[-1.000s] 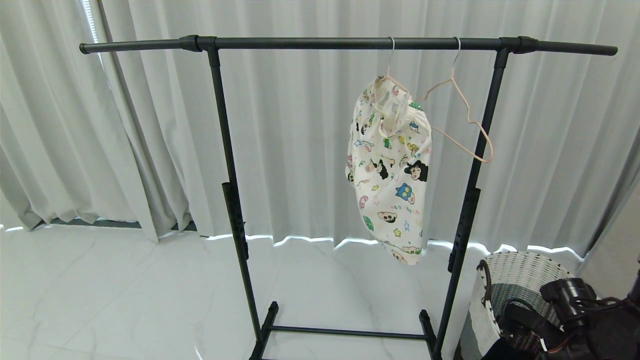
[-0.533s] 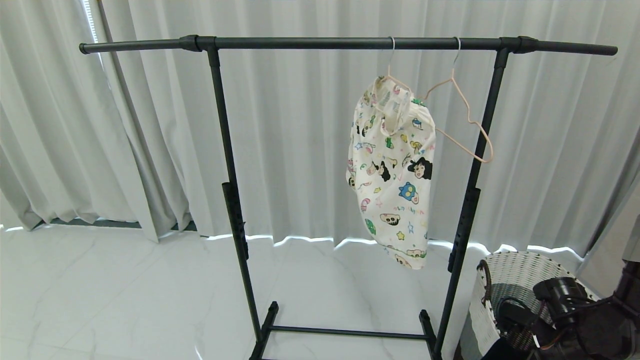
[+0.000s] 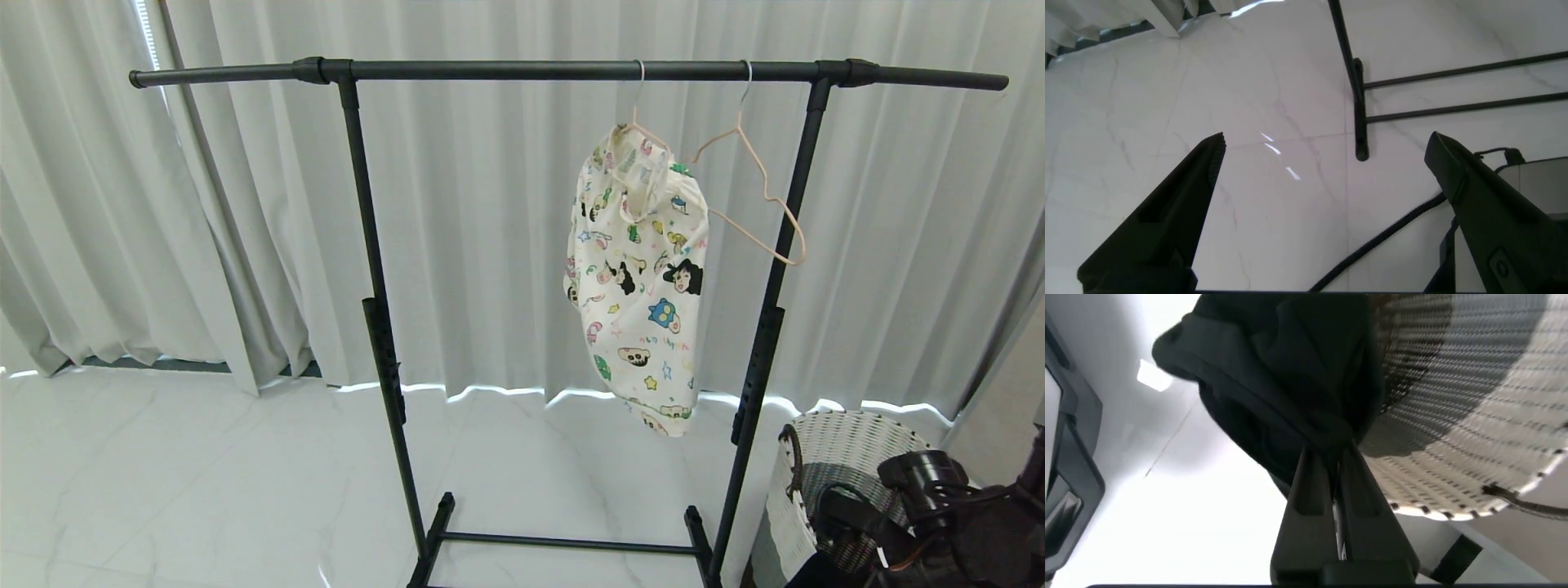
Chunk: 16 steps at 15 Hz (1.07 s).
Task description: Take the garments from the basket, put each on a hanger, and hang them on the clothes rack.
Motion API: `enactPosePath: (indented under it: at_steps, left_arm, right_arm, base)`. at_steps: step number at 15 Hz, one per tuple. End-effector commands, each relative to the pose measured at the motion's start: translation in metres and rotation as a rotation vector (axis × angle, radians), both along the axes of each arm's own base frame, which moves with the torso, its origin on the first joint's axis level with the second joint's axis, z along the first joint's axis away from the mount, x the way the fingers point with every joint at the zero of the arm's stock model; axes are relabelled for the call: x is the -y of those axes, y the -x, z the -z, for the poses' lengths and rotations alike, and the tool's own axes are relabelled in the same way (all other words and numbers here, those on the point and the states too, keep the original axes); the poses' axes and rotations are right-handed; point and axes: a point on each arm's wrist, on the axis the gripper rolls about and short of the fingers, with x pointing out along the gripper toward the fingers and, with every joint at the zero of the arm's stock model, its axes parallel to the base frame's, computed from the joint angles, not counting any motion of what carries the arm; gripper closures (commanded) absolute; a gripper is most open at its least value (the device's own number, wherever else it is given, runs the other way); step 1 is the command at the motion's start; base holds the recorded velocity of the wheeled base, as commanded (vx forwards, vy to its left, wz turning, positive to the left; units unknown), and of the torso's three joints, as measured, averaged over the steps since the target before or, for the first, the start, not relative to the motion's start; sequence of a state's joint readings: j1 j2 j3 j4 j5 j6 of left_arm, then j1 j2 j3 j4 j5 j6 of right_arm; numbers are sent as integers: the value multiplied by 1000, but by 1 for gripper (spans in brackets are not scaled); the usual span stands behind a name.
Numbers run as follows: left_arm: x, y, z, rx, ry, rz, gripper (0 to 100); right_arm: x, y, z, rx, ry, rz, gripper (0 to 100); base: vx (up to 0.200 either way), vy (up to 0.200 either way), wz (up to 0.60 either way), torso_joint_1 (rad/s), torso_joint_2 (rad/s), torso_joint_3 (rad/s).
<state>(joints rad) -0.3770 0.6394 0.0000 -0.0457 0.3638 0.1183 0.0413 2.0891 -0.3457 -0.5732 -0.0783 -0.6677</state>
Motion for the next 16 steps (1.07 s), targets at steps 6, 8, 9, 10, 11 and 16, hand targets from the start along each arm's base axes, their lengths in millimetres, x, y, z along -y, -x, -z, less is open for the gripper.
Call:
enactPosePath:
  at_steps: [6,8,9,10,11,16]
  left_arm:
    - [1,-1,0,-10,-2,36,0]
    - [2,0,0,-9,0,57,0]
    - [2,0,0,-9,2,59,0]
    - [2,0,0,-9,2,59,0]
    - [2,0,0,-8,4,58,0]
    - [1,3,-1,20,114,43,0]
  right_arm:
    - [-25,24,-72,286,-24,-121,100]
    - [-37,28,-91,368,-16,-163,100]
    - [-42,29,-101,398,-18,-182,100]
    - [-45,30,-107,413,-24,-195,100]
    - [-51,30,-121,429,-32,-222,100]
    - [-122,35,-207,440,-239,-334,100]
  base:
    - [0,0,0,0,0,0]
    - [0,0,0,0,0,0]
    - [0,0,0,0,0,0]
    - [0,0,0,0,0,0]
    - [0,0,0,0,0,0]
    - [0,0,0,0,0,0]
